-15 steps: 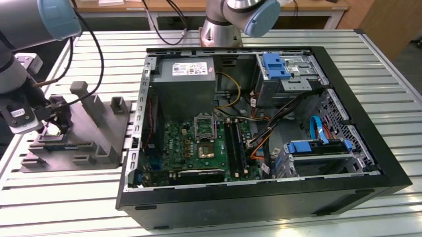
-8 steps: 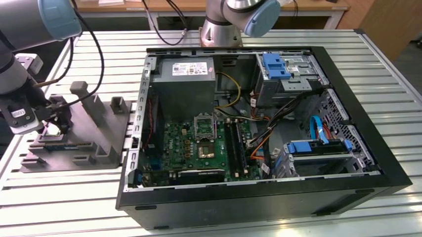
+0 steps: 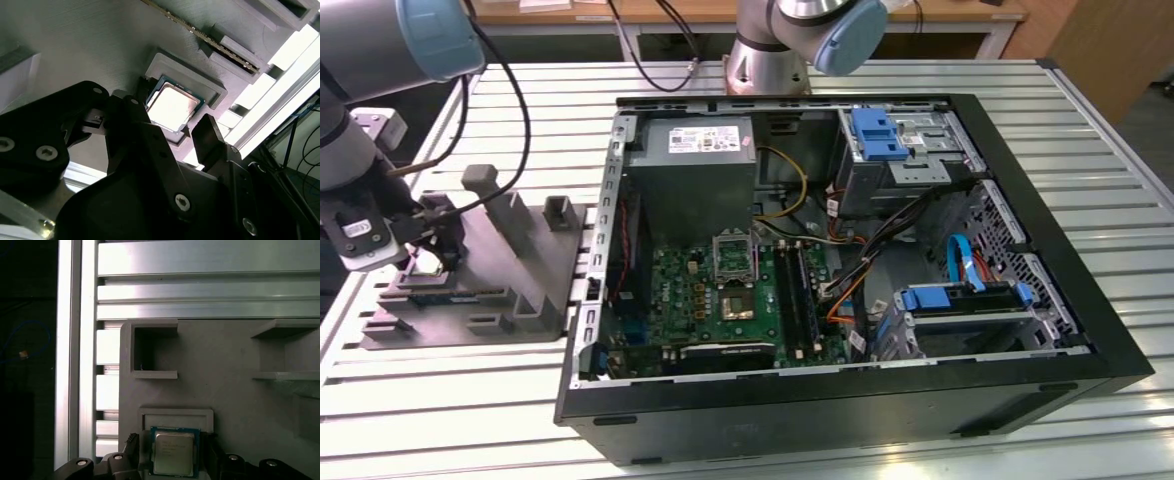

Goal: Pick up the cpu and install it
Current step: 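Pick up the cpu and move it towards the insertion slot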

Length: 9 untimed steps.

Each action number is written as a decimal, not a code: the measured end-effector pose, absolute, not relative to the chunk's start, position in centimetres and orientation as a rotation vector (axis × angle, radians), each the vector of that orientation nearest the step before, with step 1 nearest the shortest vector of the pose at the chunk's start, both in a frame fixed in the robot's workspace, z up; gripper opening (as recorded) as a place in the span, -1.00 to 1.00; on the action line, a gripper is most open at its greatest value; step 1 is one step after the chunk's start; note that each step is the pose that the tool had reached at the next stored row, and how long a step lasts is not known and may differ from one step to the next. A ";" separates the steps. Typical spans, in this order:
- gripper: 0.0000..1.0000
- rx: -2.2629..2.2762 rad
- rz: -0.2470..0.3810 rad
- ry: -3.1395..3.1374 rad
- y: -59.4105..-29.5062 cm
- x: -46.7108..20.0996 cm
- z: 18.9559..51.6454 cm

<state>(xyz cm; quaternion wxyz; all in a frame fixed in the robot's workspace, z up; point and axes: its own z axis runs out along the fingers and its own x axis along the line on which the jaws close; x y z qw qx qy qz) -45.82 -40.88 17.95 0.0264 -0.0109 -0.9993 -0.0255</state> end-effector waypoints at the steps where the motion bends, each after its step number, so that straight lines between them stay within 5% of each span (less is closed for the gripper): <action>1: 0.24 -0.033 -0.079 -3.088 -40.9 -45.8 17.9; 9: 0.24 -0.033 -0.079 -3.095 -40.9 -46.0 17.9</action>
